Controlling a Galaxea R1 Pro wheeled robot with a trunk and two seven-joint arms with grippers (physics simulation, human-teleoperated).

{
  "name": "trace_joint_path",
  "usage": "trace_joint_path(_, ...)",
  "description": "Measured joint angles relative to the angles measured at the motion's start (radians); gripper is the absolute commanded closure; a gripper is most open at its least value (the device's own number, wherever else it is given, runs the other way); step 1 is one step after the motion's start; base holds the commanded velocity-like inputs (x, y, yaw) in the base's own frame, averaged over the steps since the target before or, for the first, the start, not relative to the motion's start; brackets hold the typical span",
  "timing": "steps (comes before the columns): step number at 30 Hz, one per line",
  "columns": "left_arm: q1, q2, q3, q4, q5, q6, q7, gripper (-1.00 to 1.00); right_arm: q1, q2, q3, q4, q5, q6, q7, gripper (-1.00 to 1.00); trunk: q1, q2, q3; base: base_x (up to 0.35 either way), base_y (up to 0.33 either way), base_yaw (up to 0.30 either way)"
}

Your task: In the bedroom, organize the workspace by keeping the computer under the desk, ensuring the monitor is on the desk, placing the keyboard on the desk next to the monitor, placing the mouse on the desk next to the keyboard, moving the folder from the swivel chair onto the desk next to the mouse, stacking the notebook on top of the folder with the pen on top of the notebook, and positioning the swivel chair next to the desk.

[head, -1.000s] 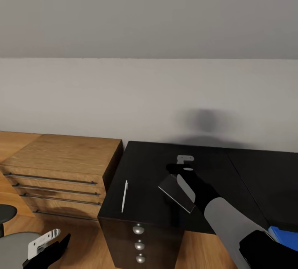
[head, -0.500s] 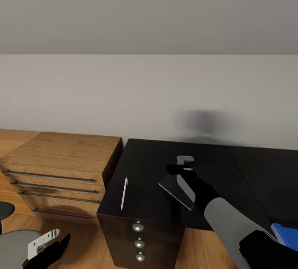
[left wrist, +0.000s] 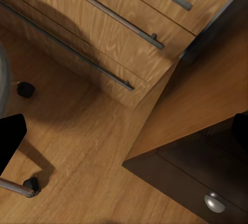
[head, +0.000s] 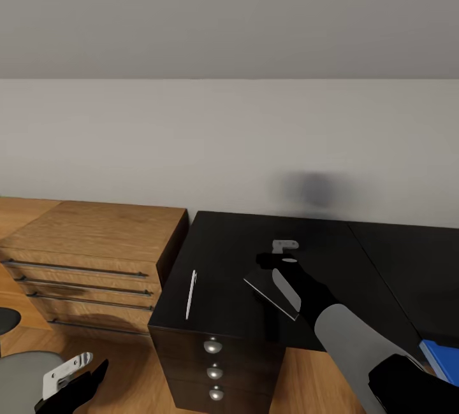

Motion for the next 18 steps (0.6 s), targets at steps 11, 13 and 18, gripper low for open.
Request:
trace_joint_path(11, 0.000, 0.000, 0.000, -0.001, 0.000, 0.000, 0.000, -1.00, 0.000, 0.000, 0.000, 0.000, 0.000, 0.010, 0.000, -1.00, 0.031, -0.056, -0.025, 0.000, 0.000, 0.000)
trace_joint_path(13, 0.000, 0.000, 0.000, 0.000, 0.000, 0.000, 0.000, -1.00, 0.000, 0.000, 0.000, 0.000, 0.000, 0.013, 0.000, -1.00, 0.038, -0.070, -0.031, 0.000, 0.000, 0.000)
trace_joint_path(18, 0.000, 0.000, 0.000, 0.000, 0.000, 0.000, 0.000, -1.00, 0.000, 0.000, 0.000, 0.000, 0.000, 0.014, 0.000, -1.00, 0.057, -0.105, -0.047, 0.000, 0.000, 0.000)
